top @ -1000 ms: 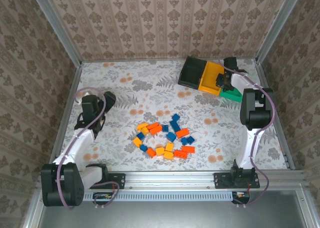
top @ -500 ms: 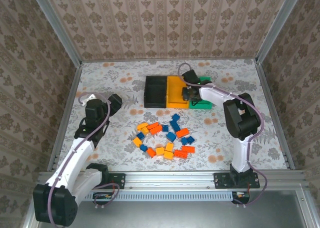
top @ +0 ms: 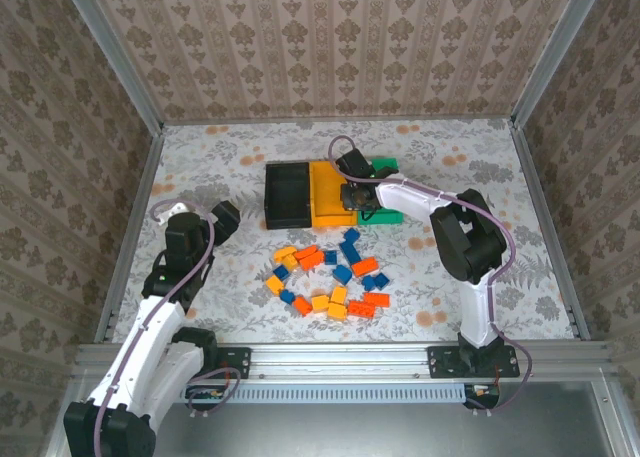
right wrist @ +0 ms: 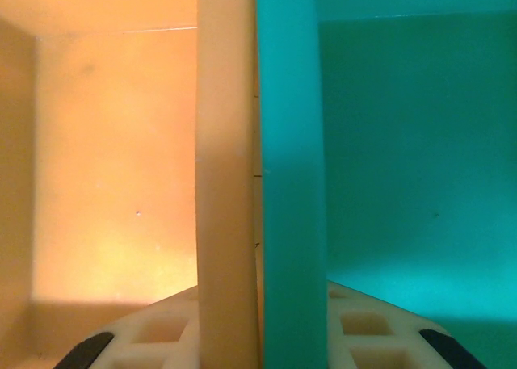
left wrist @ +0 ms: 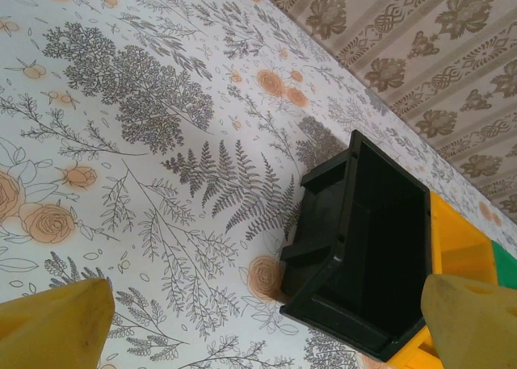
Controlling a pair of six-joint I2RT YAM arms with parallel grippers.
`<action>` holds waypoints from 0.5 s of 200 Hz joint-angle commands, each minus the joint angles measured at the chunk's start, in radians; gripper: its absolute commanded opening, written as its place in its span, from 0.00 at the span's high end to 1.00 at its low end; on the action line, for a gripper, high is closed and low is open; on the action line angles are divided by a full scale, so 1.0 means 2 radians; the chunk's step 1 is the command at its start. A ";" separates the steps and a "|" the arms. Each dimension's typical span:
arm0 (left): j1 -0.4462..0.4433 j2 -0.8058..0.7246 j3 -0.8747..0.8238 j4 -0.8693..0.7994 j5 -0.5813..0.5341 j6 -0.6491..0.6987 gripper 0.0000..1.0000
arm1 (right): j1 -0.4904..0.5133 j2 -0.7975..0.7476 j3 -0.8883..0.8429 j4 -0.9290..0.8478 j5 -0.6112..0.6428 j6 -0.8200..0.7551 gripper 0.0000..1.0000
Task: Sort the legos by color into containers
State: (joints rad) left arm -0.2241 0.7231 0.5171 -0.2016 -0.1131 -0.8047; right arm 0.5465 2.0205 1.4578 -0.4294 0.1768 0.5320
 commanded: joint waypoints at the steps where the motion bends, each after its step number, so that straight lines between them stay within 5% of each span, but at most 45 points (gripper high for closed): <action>1: -0.003 -0.007 -0.005 -0.020 -0.006 0.016 0.01 | 0.013 -0.009 -0.035 -0.022 -0.005 0.018 1.00; 48: -0.003 -0.006 -0.006 -0.017 -0.002 0.012 0.00 | 0.026 -0.016 -0.058 -0.016 -0.001 0.030 1.00; 81: -0.003 -0.002 -0.002 -0.020 0.004 0.013 0.00 | 0.026 -0.023 -0.057 -0.011 -0.001 0.043 0.62; 100: -0.003 -0.001 -0.001 -0.018 0.008 0.015 0.00 | 0.026 -0.036 -0.049 -0.006 0.004 0.039 0.50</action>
State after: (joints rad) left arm -0.2241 0.7227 0.5171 -0.2291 -0.1104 -0.8001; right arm 0.5873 1.9713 1.3666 -0.4133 0.1860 0.5846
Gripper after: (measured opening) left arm 0.997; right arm 0.448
